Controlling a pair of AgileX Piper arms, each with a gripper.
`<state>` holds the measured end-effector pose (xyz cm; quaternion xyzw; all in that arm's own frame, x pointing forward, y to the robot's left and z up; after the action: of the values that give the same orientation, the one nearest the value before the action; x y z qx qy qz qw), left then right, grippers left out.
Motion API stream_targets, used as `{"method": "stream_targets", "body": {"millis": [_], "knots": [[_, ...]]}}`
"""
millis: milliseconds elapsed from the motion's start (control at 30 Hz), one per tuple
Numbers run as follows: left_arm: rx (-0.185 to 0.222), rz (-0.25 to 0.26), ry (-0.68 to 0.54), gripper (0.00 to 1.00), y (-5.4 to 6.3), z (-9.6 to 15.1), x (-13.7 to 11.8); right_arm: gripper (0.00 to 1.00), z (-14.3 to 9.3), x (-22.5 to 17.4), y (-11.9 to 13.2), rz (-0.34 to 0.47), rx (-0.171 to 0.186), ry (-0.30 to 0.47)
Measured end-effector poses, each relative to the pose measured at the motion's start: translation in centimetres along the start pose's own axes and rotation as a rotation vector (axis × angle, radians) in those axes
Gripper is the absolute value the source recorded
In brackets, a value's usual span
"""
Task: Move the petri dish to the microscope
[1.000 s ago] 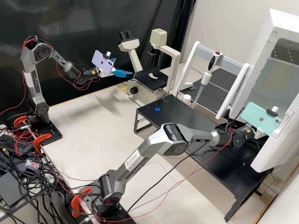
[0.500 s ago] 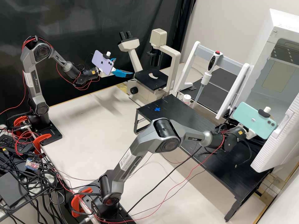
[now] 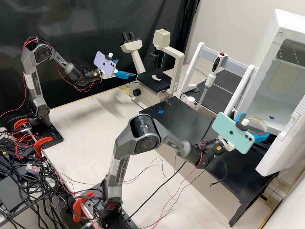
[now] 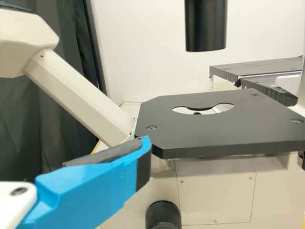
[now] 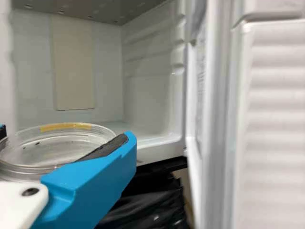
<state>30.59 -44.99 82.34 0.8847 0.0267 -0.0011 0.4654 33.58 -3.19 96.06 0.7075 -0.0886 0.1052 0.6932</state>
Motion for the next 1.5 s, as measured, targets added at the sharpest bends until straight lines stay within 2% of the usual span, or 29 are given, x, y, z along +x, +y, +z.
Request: {"method": "stream_targets", "body": {"millis": [100, 300, 600, 833, 1033, 1267, 1400, 1500], "knots": [[0.000, 0.000, 0.000, 1.00, 0.0, 0.0, 0.0, 0.00, -1.0, -2.3, -1.0, -0.015, 0.012, 0.026], [0.000, 0.000, 0.000, 1.00, 0.0, 0.0, 0.0, 0.00, -3.5, -5.4, -3.8, -0.080, 0.008, 0.099], [0.000, 0.000, 0.000, 1.00, 0.0, 0.0, 0.0, 0.00, -10.2, -10.0, -8.6, -0.219, -0.048, 0.320], [0.000, 0.000, 0.000, 1.00, 0.0, 0.0, 0.0, 0.00, -15.4, -12.5, -11.8, -0.281, -0.059, 0.493], [0.000, 0.000, 0.000, 1.00, 0.0, 0.0, 0.0, 0.00, -18.7, -13.0, -14.8, -0.323, -0.110, 0.547], [0.000, 0.000, 0.000, 1.00, 0.0, 0.0, 0.0, 0.00, -21.7, -12.3, -19.5, -0.394, -0.149, 0.570], [0.000, 0.000, 0.000, 1.00, 0.0, 0.0, 0.0, 0.00, -22.8, -11.5, -21.3, -0.434, -0.148, 0.575], [0.000, 0.000, 0.000, 1.00, 0.0, 0.0, 0.0, 0.00, -23.8, -10.4, -22.7, -0.443, -0.135, 0.564]]}}
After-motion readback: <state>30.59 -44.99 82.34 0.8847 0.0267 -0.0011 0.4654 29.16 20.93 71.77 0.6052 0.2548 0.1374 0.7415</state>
